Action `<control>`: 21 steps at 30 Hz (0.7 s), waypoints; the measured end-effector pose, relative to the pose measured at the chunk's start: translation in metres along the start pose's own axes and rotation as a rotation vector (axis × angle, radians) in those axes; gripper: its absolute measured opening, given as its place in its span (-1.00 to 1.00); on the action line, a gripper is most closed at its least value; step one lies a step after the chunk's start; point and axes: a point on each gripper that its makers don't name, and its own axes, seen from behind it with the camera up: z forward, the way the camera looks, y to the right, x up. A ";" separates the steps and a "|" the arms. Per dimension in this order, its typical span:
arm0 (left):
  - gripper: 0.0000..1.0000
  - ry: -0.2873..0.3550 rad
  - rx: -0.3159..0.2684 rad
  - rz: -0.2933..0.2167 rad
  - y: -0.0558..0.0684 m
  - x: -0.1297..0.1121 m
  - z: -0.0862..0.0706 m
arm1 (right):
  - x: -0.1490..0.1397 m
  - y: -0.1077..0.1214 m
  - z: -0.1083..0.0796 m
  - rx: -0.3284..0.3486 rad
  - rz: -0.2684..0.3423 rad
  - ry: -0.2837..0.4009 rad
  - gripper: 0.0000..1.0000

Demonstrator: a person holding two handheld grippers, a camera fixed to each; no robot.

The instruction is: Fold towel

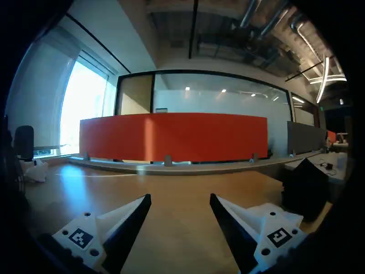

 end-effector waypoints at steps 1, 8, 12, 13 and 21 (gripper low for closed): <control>0.86 0.000 0.000 0.000 0.000 0.000 0.000 | 0.000 0.000 0.000 0.000 0.000 0.000 0.99; 0.89 0.000 0.000 0.001 0.000 0.000 0.000 | 0.000 0.000 0.000 0.000 0.000 -0.001 1.00; 0.89 0.000 0.000 0.000 0.000 0.000 0.000 | 0.000 0.001 0.000 0.000 0.000 -0.001 0.99; 0.89 0.000 0.000 0.000 0.000 0.000 0.001 | 0.000 0.001 0.000 0.000 0.000 -0.001 0.99; 0.90 0.000 0.000 0.000 0.001 -0.001 0.001 | 0.000 0.000 0.000 0.000 0.000 -0.001 0.99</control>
